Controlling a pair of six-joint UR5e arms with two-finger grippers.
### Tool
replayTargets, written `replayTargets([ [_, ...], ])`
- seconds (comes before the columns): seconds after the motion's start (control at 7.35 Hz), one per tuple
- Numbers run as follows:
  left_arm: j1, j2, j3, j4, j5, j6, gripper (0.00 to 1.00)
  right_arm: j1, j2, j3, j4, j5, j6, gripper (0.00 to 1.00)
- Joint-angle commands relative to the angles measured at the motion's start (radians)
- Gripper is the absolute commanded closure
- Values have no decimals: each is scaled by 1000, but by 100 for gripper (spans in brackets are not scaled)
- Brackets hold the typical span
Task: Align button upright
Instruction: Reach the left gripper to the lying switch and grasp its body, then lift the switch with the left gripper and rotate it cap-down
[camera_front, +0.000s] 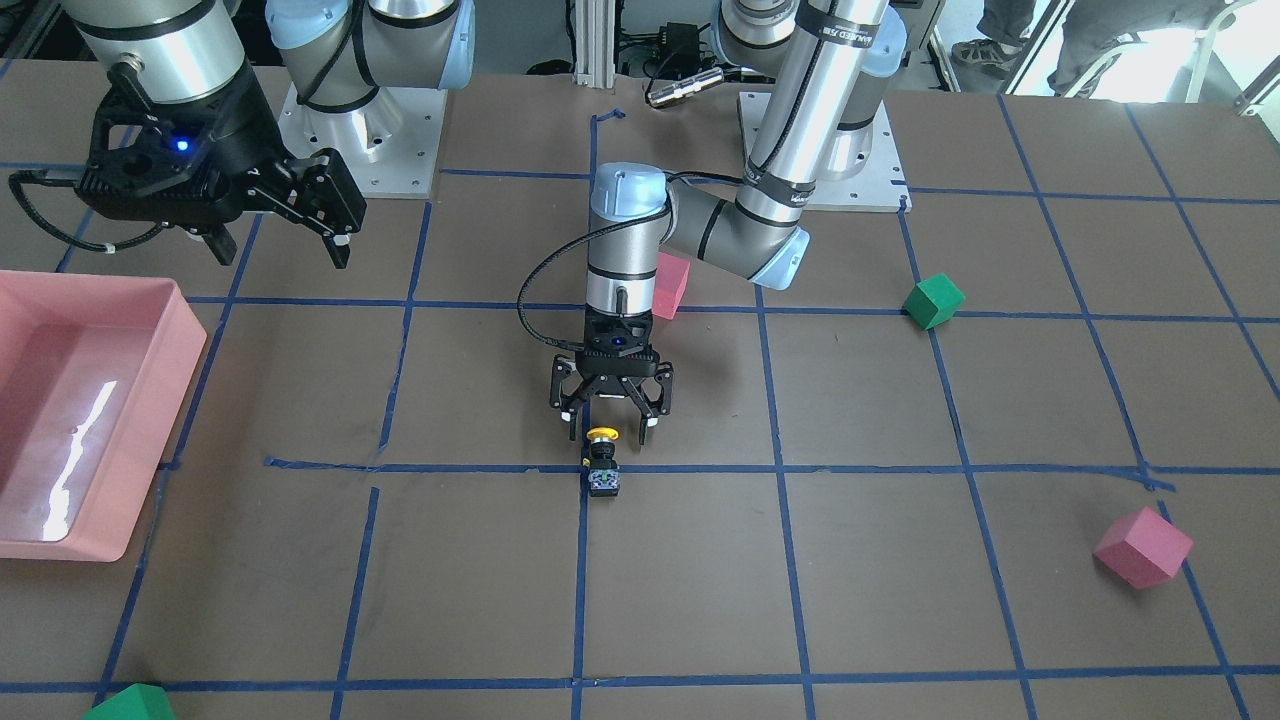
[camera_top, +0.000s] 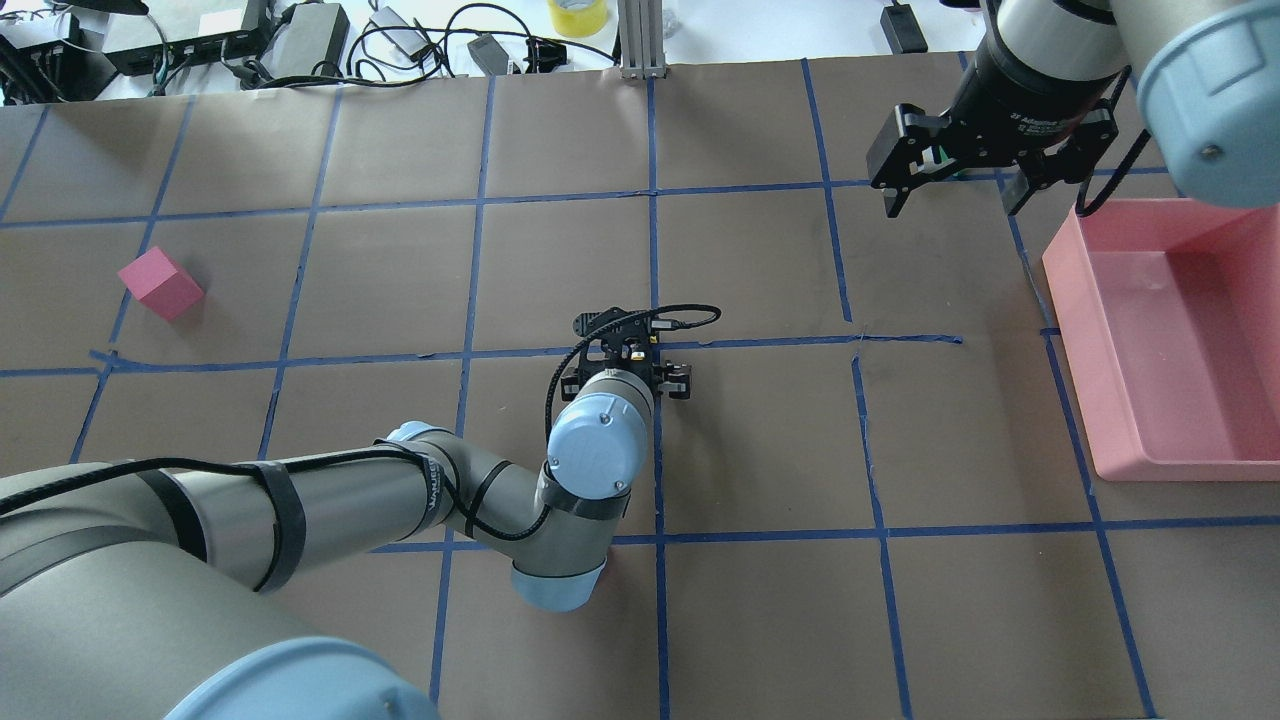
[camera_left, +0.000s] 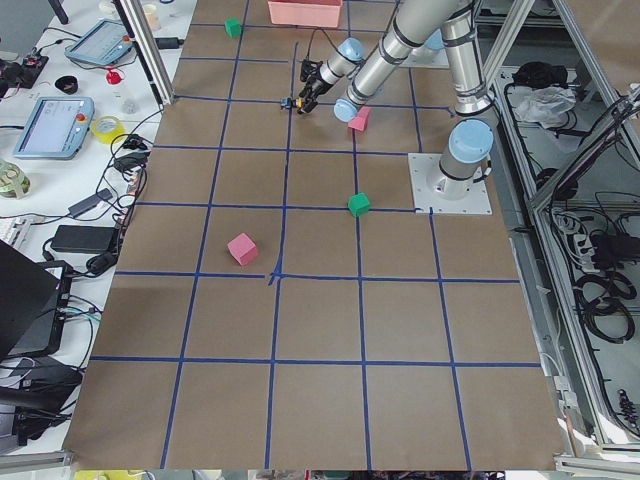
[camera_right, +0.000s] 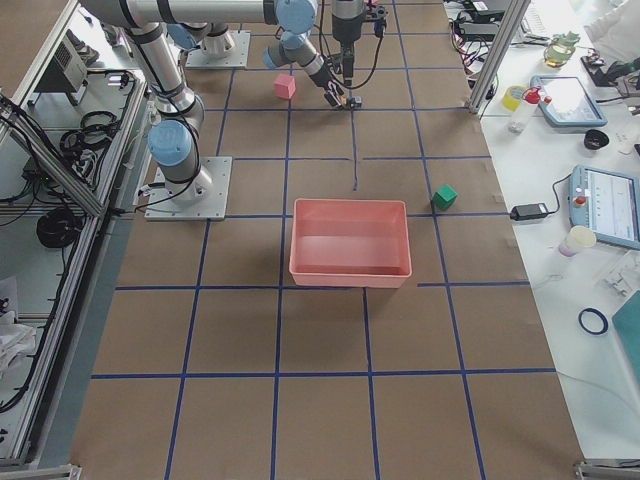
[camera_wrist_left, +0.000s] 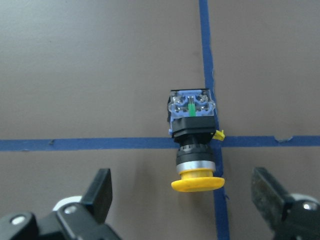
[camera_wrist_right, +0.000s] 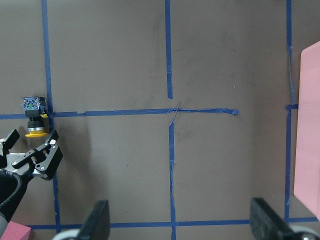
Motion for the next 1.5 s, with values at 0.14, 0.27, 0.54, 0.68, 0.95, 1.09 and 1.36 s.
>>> replayTargets([
  [0.14, -1, -13, 11, 12, 3, 17, 87, 0, -1, 0, 1, 0, 1, 0],
  [0.27, -1, -7, 17, 12, 1, 20, 99, 0, -1, 3, 1, 0, 1, 0],
  [0.54, 23, 23, 62, 1, 4, 8, 100, 0, -1, 3, 1, -2, 1, 0],
  [0.68, 89, 39, 111, -33, -16, 9, 100, 0, -1, 3, 1, 0, 1, 0],
  [0.95, 202, 88, 136, -143, -196, -35, 100, 0, -1, 3, 1, -2, 1, 0],
  [1.09, 230, 121, 155, -253, -303, -119, 100, 0, -1, 3, 1, -2, 1, 0],
  [1.36, 238, 163, 230, -466, -493, -385, 100, 0, -1, 3, 1, -2, 1, 0],
])
